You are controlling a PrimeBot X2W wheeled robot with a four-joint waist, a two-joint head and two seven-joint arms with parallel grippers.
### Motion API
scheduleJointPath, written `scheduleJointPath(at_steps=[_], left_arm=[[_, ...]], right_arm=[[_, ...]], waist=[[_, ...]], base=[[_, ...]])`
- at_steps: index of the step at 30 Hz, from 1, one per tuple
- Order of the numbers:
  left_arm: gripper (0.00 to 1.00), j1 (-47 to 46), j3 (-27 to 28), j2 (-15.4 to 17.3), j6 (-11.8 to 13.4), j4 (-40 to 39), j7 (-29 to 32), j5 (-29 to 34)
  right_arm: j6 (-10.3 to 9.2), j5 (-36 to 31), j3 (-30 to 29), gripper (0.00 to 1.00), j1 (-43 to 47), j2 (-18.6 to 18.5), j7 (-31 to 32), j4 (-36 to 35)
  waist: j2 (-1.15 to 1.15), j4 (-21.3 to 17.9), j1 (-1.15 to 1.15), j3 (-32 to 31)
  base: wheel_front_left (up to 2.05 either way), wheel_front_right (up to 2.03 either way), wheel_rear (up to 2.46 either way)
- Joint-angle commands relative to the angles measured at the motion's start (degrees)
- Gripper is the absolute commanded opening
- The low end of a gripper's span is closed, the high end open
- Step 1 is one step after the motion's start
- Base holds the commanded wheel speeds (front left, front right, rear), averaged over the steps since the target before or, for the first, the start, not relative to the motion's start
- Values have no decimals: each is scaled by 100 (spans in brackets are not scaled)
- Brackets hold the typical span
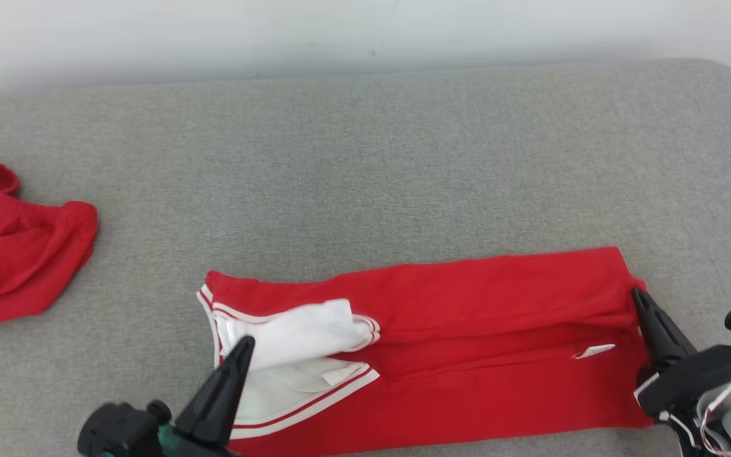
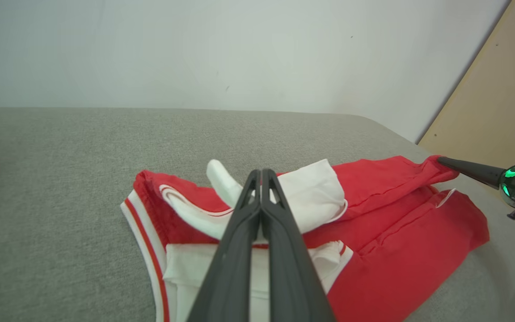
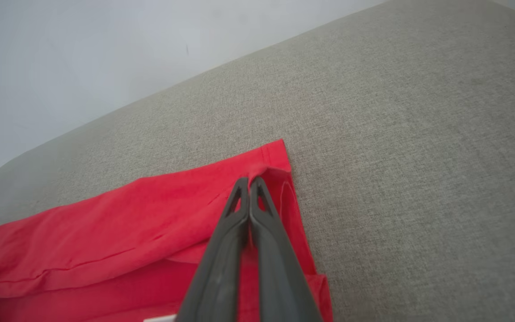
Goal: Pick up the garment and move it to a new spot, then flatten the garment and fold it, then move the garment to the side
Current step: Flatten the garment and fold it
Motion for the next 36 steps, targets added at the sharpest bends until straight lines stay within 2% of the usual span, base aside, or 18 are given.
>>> scheduleJointPath(at_steps=[1,7,8,9,10,21,30,36], left_arm=[[0,168,76,-106,-74,127,-30,144],[0,385,288,-392,-316,565,-31,410],[15,404,329,-462,-375,635,-31,439],[44,424,402,-544,-394,682,-31,471],[100,460,493,-623,-393,735,-31,507],[100,934,1264,-1178,-654,808,-32,921],[100,1172,2061,-1631,-466,518,-32,1496],[100,1263,2386,-1801,-386,368,-32,1772]], right_arm=[[-1,34,-15,0,138,-71,64,-82],[-1,-66,-160,0,359,-124,221,-101],[-1,-104,-193,24,383,-110,235,-96],[-1,-152,-248,49,415,-97,216,-90],[-1,-189,-291,100,454,-71,200,-80],[-1,-539,-848,100,788,153,164,-194],[-1,-1346,-1370,100,563,537,549,380],[-1,-1790,-1574,100,383,814,810,809]], waist=[[0,44,1,-51],[0,73,1,-118],[0,75,1,-142],[0,73,1,-165],[0,75,1,-192],[0,166,1,-460],[0,316,1,-615],[0,437,1,-589]], base=[[0,0,0],[0,0,0],[0,0,0],[0,0,0],[0,0,0],[0,0,0],[0,0,0],[0,0,0]])
